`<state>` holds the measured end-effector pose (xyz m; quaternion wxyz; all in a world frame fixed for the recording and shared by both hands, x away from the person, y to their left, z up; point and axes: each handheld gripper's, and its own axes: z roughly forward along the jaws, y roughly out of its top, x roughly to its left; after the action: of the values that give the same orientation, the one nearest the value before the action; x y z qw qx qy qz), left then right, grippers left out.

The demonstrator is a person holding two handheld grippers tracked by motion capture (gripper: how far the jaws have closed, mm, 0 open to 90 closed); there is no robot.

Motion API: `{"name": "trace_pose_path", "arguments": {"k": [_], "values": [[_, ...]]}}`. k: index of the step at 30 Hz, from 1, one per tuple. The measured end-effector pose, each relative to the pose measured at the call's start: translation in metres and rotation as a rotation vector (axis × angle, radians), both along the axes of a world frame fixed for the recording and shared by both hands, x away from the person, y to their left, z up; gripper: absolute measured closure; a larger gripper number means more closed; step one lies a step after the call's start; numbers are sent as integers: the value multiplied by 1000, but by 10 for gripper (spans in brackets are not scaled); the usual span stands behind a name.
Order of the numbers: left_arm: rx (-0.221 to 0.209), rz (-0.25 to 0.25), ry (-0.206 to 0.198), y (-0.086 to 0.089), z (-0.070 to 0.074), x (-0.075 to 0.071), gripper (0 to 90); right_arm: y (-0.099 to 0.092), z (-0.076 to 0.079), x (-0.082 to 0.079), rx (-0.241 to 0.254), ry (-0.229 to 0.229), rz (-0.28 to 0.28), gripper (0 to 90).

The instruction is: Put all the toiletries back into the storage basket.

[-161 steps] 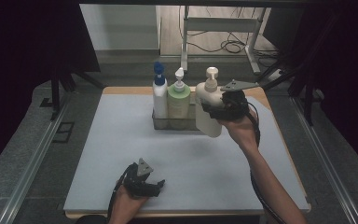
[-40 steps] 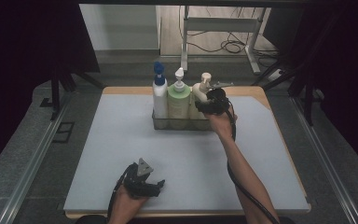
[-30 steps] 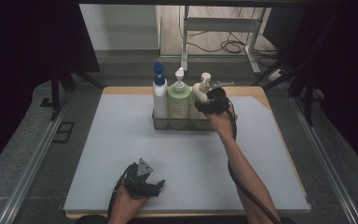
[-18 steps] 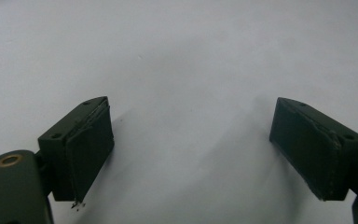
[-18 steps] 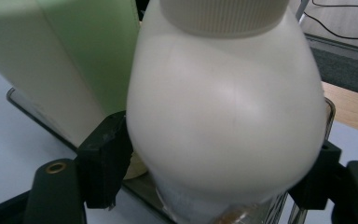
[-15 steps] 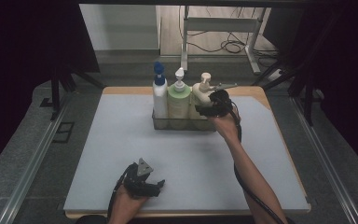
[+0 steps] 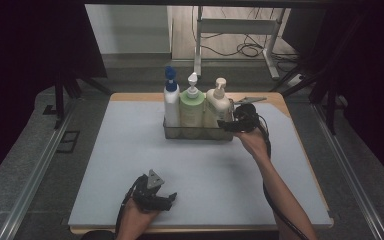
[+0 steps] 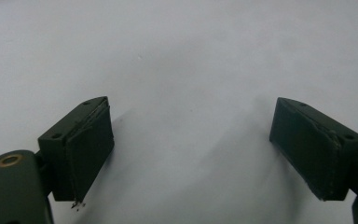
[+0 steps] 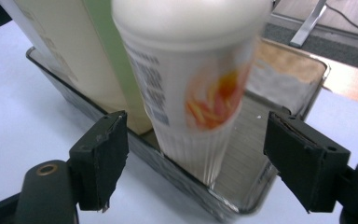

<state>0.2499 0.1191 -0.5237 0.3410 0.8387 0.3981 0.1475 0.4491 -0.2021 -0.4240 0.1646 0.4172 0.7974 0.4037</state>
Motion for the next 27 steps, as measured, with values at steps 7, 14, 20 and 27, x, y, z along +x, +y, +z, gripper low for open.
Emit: {"name": "trace_pose_path", "arguments": {"k": [7,14,20,27], "values": [[1,0,1,0,0,0,130,-14,-6,-5,-2,24,-7,264],[2,0,0,0,0,0,130,-26,-8,-5,20,34,-13,326],[2,0,0,0,0,0,130,-32,-11,-4,18,48,-35,367],[2,-1,0,0,0,0,131,-39,-13,0,5,50,-48,542]]}}
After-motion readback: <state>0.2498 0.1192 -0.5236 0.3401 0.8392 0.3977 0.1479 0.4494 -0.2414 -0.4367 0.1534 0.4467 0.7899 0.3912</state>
